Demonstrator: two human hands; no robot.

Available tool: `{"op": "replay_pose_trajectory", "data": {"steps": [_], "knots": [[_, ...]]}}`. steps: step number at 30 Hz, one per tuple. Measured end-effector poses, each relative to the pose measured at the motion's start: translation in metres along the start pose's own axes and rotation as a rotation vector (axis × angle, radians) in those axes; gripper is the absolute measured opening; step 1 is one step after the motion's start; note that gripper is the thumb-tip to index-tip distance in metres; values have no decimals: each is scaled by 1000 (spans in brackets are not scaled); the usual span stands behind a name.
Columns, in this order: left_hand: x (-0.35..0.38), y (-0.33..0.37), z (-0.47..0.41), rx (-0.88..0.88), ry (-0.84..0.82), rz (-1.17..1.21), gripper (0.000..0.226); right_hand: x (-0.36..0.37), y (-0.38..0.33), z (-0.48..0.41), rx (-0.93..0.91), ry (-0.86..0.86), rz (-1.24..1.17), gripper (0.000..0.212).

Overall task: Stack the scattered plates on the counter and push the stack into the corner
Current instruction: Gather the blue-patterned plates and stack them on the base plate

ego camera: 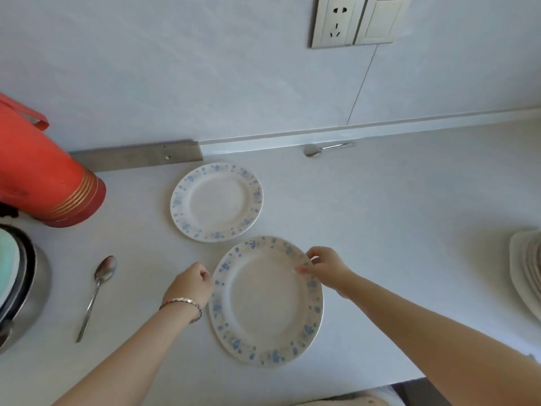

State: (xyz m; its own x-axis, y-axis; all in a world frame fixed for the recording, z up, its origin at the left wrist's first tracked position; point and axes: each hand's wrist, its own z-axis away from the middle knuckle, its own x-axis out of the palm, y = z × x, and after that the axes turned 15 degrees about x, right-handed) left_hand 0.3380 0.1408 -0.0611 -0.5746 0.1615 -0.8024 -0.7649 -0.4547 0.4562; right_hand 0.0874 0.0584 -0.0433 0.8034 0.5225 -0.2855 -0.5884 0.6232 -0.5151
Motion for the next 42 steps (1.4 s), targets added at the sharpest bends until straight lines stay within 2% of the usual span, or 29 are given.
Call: {"op": "replay_pose_trajectory", "data": {"steps": [9, 18, 23, 26, 32, 36, 38, 42], "knots": [[47, 92, -8, 196, -113, -97, 15, -154, 59, 59, -45, 420, -354, 7], [133, 241, 10, 349, -200, -132, 19, -302, 198, 121, 23, 727, -779, 17], [193, 318, 25, 398, -223, -169, 18, -378, 282, 147, 73, 805, -1019, 13], [222, 354, 33, 397, -237, -161, 16, -411, 319, 153, 87, 801, -1142, 18], [252, 396, 48, 394, -240, -190, 15, -440, 359, 132, 181, 736, -1249, 8], [257, 409, 50, 383, -237, -205, 18, -439, 362, 114, 198, 687, -1213, 3], [258, 413, 50, 386, -247, -226, 17, -435, 358, 106, 179, 750, -1129, 3], [258, 420, 48, 396, -254, -273, 17, -417, 352, 91, 171, 942, -958, 20]]}}
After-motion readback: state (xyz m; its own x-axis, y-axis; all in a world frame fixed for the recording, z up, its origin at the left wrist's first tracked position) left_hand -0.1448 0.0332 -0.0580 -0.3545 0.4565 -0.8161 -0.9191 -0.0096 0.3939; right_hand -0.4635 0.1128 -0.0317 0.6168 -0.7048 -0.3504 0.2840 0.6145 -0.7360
